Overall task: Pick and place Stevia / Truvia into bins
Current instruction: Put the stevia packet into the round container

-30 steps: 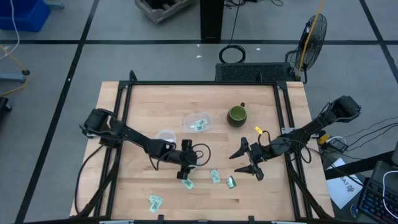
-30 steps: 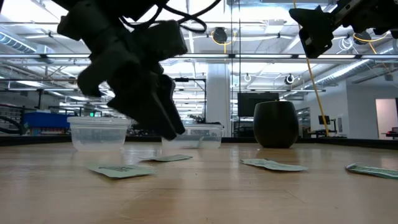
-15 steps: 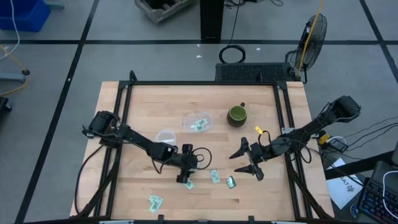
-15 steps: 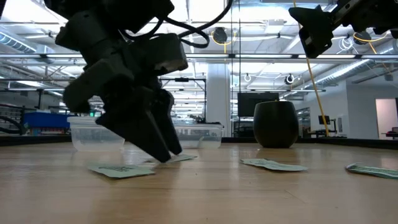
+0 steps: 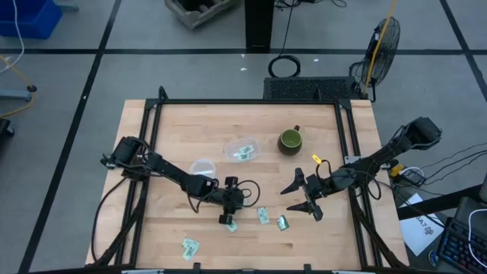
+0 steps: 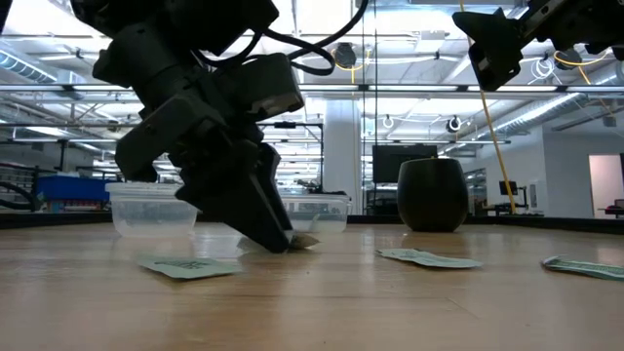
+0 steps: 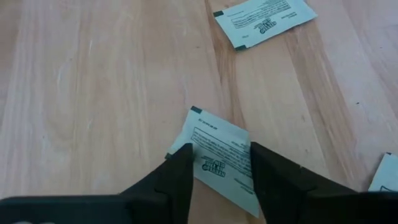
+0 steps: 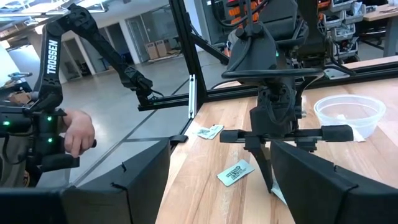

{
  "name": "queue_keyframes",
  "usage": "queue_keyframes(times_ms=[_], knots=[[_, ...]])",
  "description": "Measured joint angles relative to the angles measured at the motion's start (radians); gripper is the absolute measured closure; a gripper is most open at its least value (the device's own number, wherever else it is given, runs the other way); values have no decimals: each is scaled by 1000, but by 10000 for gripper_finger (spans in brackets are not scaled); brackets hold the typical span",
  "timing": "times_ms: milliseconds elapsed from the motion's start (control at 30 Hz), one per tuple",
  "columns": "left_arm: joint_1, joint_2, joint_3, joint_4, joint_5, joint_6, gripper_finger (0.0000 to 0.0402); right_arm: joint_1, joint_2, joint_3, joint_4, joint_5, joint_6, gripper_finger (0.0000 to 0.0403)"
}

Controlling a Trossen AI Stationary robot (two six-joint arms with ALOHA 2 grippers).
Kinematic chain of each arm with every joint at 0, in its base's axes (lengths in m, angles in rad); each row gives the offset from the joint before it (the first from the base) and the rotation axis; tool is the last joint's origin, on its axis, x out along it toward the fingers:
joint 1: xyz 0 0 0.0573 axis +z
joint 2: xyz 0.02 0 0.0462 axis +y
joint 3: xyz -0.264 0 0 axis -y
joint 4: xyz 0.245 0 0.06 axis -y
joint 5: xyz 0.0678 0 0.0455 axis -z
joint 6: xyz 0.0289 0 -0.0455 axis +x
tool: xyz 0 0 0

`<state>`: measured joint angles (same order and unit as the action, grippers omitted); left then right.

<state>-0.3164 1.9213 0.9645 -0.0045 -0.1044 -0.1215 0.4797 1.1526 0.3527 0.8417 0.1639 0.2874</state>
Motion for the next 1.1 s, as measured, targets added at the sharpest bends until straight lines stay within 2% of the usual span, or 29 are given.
queue_keyframes(times_ms=[400,733,900,1100], knots=[[1,-37,-6,7,-31,8,303,0,0,0,-3,0,0,135],[1,-263,-6,-196,-100,5,305,0,0,1,-8,-1,-3,135],[1,-379,-7,-364,-188,-60,305,0,0,1,-9,-3,-3,135],[-2,-415,-15,-329,-151,-94,305,0,0,1,-13,-3,-3,135]])
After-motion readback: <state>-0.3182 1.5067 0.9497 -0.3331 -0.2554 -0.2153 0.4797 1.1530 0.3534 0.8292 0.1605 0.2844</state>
